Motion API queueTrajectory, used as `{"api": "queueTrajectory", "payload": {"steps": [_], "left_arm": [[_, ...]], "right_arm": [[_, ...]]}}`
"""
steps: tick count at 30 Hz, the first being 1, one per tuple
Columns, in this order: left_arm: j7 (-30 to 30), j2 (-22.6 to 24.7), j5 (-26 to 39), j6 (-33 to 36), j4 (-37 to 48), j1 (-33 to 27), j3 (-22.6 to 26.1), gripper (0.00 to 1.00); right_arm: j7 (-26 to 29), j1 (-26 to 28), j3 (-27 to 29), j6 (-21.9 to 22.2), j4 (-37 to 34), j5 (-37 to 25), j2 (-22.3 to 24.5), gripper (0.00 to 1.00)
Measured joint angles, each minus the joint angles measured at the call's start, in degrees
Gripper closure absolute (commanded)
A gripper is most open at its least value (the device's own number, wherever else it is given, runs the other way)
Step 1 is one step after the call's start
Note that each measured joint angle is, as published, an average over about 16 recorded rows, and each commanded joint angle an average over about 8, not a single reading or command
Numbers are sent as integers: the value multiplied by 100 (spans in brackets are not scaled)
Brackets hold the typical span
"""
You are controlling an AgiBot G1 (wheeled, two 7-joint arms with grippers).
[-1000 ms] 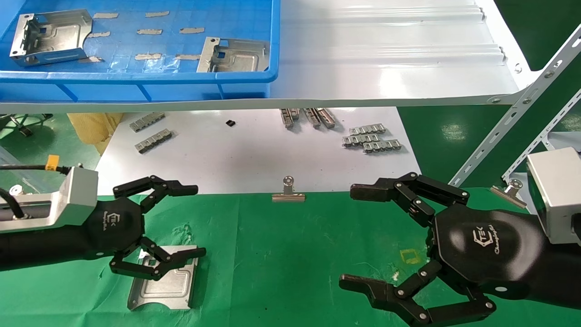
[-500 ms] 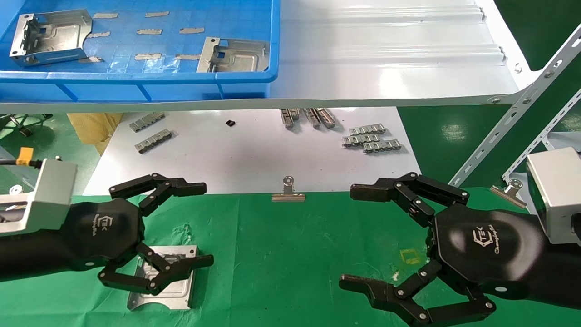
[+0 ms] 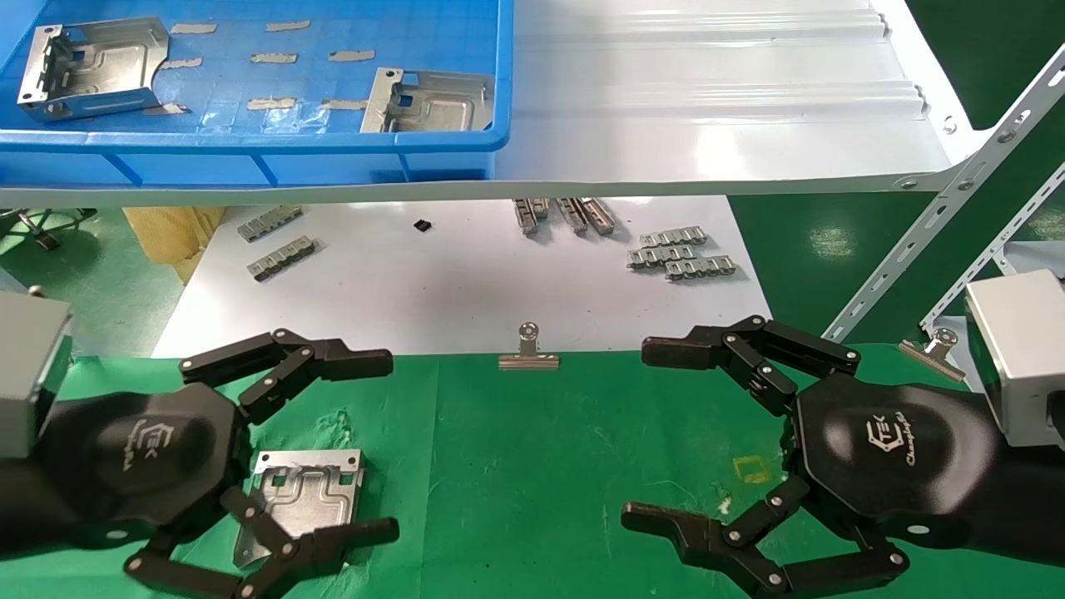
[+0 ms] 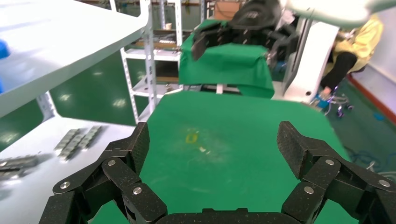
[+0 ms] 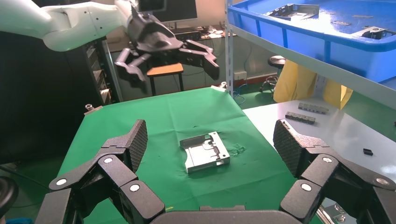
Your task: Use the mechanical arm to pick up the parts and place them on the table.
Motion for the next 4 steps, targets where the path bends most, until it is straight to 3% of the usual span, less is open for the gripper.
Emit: {"api": "queueTrajectory", "payload": {"steps": [4], "left_arm": [[-149,-36,-49,-21,-196,100,-112,0]], "right_arm": [[0,0,0,0,0,0,0,0]]}}
